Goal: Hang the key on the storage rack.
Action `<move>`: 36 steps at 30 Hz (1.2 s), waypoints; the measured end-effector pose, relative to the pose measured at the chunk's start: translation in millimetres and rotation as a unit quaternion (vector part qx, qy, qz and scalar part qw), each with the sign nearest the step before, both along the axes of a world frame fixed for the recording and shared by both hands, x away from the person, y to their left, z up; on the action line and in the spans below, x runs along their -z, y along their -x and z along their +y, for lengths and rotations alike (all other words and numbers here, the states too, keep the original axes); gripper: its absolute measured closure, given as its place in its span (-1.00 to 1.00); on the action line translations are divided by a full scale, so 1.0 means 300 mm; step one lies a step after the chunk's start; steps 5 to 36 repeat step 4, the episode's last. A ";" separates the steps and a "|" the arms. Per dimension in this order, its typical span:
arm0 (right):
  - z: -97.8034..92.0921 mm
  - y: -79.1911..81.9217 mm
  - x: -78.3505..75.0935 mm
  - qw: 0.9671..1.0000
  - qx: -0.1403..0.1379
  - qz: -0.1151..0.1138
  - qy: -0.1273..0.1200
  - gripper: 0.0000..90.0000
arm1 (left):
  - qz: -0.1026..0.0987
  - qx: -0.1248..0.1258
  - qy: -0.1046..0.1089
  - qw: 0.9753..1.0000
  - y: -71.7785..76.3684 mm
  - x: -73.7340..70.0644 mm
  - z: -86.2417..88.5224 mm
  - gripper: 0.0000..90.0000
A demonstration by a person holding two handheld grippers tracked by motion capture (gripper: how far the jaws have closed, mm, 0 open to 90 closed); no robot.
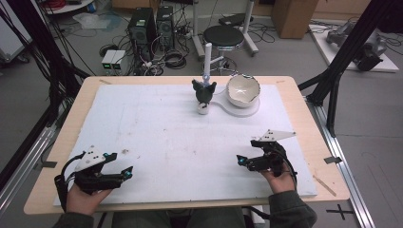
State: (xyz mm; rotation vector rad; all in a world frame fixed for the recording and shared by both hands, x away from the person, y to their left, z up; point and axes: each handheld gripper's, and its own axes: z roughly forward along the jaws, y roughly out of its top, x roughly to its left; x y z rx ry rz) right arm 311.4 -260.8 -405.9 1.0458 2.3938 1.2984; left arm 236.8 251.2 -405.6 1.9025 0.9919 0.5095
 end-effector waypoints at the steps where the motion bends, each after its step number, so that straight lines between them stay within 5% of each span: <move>1: 0.000 0.001 0.000 1.000 -0.001 -0.003 0.000 -0.74 | 0.001 0.003 -0.004 1.000 -0.001 0.000 0.000 -0.49; 36: -0.001 0.005 0.001 1.000 0.000 -0.005 -0.001 -0.74 | 0.000 0.003 -0.003 1.000 -0.002 0.003 -0.002 -0.49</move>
